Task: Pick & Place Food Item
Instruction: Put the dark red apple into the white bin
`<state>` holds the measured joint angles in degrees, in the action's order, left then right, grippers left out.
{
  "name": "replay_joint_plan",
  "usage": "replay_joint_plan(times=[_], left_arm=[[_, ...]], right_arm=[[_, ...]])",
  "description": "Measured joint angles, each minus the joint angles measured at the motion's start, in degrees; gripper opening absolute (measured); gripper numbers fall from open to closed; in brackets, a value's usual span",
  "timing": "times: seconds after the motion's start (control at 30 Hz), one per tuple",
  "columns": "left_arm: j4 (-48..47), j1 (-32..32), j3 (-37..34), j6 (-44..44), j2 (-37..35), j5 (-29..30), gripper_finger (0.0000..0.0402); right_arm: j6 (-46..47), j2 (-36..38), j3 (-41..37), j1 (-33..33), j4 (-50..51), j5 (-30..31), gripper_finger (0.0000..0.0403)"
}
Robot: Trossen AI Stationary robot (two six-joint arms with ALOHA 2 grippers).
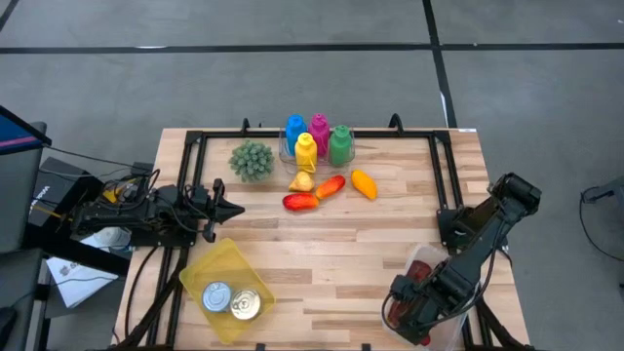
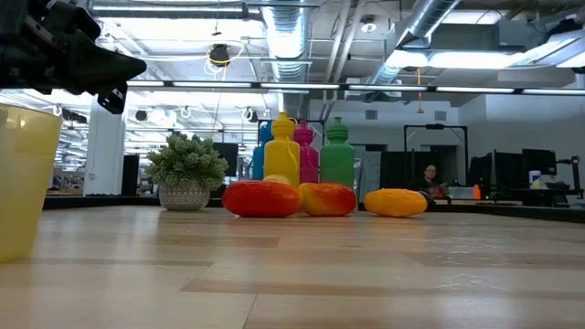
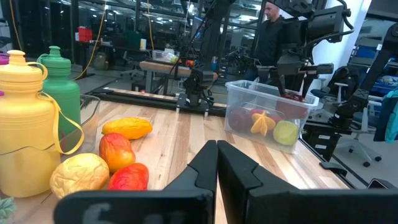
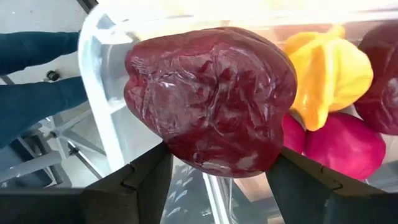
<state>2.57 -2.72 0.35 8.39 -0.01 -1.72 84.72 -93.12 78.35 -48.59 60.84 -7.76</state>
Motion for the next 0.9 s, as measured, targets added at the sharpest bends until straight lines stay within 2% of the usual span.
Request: replay_joint_plan(times=[0.6, 0.9], left_arm=[[0.0, -0.01, 0.0, 0.01, 0.0, 0.0, 0.0], [0.0, -0.01, 0.0, 0.0, 0.0, 0.0, 0.0]], right_arm=[[-1.14, 0.01, 0.0, 0.01, -0.08, -0.03, 0.0237], [-0.75, 0.02, 0.0, 0.36, -0.17, -1.08, 0.0276]])
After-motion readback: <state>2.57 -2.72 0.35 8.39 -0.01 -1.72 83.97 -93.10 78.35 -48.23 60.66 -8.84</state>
